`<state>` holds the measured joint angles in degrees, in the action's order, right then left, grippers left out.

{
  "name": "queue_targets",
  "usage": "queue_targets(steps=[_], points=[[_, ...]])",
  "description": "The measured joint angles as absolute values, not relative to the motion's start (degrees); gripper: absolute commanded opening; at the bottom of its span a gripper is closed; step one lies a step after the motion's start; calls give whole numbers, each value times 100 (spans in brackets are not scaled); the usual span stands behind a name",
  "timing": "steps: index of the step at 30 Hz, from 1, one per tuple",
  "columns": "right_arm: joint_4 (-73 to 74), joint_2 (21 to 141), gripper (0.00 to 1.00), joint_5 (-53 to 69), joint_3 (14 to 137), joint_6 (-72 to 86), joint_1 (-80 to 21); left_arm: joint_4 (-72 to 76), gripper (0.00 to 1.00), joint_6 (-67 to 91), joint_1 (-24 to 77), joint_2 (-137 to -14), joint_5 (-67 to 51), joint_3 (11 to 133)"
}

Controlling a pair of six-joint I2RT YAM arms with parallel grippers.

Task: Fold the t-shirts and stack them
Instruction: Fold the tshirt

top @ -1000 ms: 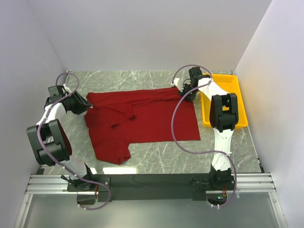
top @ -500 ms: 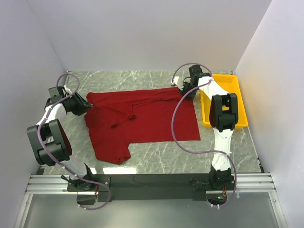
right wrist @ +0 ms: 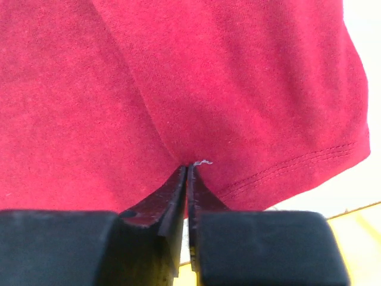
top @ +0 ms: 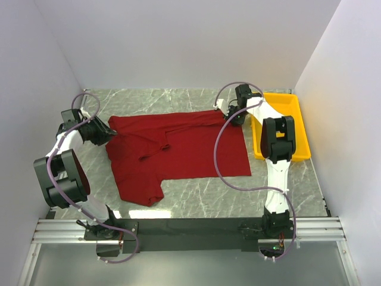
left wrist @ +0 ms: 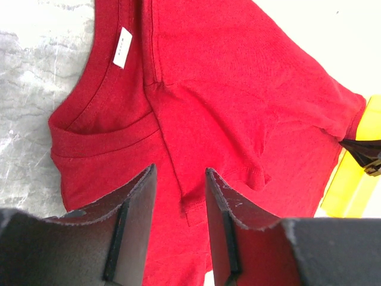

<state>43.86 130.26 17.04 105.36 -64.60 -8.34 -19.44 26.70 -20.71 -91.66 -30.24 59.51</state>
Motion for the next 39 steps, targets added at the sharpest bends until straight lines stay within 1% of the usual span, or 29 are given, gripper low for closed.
queue_targets(steps=[1,2,10,16,17,18,21,22,24,28,32,39], points=[[4381,13026,1,1710,10541,-6458,-832,-1940,44,2670,-2071,-9166,-3024,5942],[4377,13026,0,1712,10543,-6469,-832,-1942,44,2670,-2071,-9166,-3024,5935],[4191,12634,0,1791,10042,-6466,-810,-1944,44,2663,-2071,-9166,-3050,5927],[4093,12202,0,1918,10003,-6394,-692,-1946,44,2661,-2071,-9166,-3087,5927],[4071,12162,2,1918,10005,-6394,-668,-1949,44,2661,-2071,-9166,-3107,5924],[4062,12156,12,1916,10007,-6392,-657,-1951,44,2661,-2071,-9166,-3122,5927],[4082,12189,28,1872,10007,-6353,-648,-1981,44,2635,-2071,-9166,-3218,5927],[4084,12199,30,1855,10003,-6335,-648,-2008,44,2617,-2071,-9166,-3242,5927],[4060,12202,36,1844,9946,-6316,-648,-2088,44,2589,-2071,-9166,-3317,5927],[3962,12167,37,1872,9668,-6198,-646,-2237,44,2556,-2071,-9164,-3363,5905],[3964,12123,37,2078,9577,-5918,-639,-2220,43,2694,-1997,-9065,-3330,5631],[3865,11428,37,2556,9183,-5367,-637,-2102,42,3323,-1308,-9030,-3109,5146]])
